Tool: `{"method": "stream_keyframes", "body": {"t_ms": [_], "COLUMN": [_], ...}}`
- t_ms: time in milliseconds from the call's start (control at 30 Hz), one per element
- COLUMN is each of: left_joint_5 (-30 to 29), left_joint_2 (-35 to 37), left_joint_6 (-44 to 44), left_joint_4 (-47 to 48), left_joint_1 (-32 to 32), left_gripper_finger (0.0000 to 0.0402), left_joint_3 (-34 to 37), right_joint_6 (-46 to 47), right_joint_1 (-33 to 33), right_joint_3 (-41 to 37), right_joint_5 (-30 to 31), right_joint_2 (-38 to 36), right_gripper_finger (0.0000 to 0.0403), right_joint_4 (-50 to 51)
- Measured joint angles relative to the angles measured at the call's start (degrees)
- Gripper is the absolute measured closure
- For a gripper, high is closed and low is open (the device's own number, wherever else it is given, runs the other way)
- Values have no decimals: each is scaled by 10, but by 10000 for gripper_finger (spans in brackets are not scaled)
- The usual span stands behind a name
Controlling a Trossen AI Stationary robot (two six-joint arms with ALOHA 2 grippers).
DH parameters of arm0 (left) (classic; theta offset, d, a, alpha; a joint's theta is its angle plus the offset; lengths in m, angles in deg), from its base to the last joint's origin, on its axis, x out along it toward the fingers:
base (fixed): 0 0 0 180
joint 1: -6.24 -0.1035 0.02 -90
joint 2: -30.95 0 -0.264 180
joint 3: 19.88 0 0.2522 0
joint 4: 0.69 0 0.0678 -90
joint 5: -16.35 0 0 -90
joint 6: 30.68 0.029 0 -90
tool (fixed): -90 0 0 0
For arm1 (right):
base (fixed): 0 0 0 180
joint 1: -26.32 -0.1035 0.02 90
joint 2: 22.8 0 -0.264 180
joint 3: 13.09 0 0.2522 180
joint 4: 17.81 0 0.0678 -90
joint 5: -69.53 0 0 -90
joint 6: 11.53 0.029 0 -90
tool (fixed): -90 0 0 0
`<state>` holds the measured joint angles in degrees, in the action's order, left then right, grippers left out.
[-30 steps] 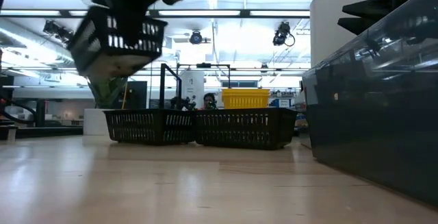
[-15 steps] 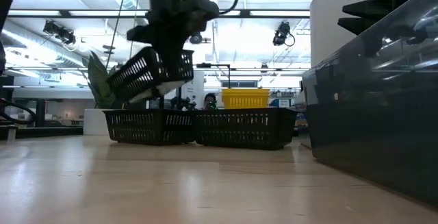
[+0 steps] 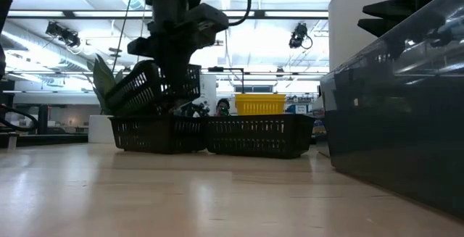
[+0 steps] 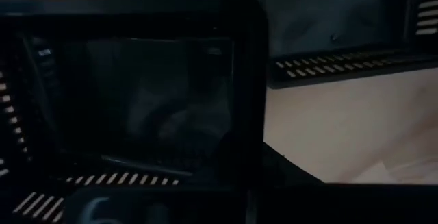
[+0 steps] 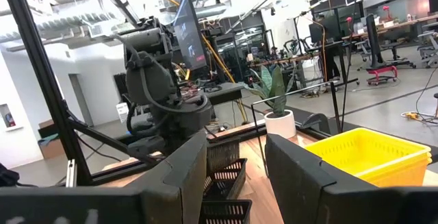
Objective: Stack baskets on shelf by color
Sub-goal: Stack the left black bin on top of the middle black bin
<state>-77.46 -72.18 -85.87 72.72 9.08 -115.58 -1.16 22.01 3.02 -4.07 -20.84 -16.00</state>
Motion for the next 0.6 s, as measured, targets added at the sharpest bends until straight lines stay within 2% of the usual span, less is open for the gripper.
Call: {"method": "stream_keyframes", "body": {"t_ms": [300, 600], "left_joint_5": [-1, -8], "left_joint_2": [0, 0], "left_joint_6": [3, 3], "left_joint_4": [-1, 0], "left_joint_1": [0, 0], "left_gripper_finger": [386, 308], "left_joint_3": [6, 6], "right_joint_6": [0, 0], "right_joint_1": [0, 0], "right_joint_3": [0, 0], "right_joint_5": [0, 0], "right_joint_2": [0, 0], "right_gripper_finger": [247, 247], "right_joint_4": [0, 0]}}
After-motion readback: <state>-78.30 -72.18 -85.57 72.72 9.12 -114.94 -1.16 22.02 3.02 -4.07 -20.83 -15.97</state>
